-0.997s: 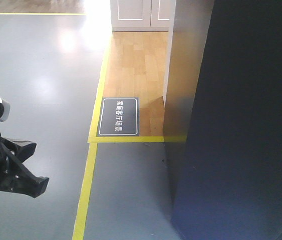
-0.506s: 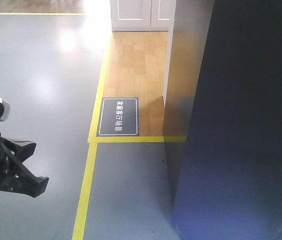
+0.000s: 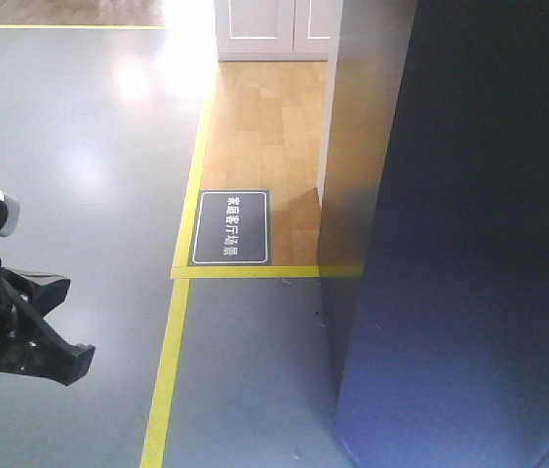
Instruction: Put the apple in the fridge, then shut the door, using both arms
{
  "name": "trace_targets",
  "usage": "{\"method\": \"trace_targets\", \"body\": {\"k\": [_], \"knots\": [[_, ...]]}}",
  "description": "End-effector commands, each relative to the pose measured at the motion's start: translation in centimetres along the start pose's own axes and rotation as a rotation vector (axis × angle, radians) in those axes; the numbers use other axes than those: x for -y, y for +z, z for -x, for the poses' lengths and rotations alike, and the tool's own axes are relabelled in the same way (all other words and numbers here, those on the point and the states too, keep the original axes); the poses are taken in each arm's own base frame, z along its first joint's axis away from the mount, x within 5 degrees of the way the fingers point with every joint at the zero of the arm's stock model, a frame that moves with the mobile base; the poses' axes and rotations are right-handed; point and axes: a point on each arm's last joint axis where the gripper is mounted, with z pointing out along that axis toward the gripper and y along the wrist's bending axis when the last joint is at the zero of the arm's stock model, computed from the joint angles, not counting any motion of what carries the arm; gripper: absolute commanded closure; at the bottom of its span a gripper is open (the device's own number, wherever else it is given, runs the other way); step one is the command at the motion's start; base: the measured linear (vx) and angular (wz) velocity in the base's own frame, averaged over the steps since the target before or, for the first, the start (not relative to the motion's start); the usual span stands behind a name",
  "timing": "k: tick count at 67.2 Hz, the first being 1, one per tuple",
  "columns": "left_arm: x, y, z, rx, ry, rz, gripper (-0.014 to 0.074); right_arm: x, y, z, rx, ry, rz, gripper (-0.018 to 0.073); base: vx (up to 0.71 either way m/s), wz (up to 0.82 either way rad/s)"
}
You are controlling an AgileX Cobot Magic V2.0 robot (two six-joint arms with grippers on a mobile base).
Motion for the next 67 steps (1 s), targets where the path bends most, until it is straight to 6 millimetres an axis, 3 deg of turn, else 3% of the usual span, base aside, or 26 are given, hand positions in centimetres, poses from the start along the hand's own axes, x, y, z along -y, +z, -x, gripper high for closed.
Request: {"method": "trace_targets", "body": {"k": [1,24,39,67], "knots": [[-0.1,-0.7,1.1,0.079,-0.004,-0.012,0.0603,0.4,0.0,3.0,0.126,-0.035,-0.038,0.0565,0.00,0.00],[-0.1,-0.7,1.1,0.079,-0.004,-0.012,0.0603,1.3,2.4,7.8,0.156,-0.108,-0.152,0.0565,0.00,0.00],[-0.1,-0.7,1.1,0.079,-0.004,-0.012,0.0603,3.7,4.5,9.6,0.132,-0.067,-0.223,0.0562,0.00,0.00],[-0.1,-0.7,1.1,0.079,-0.004,-0.012,0.0603,7.2,9.7,12.6,0.087,0.062,-0.123,0.0562,0.00,0.00]]}}
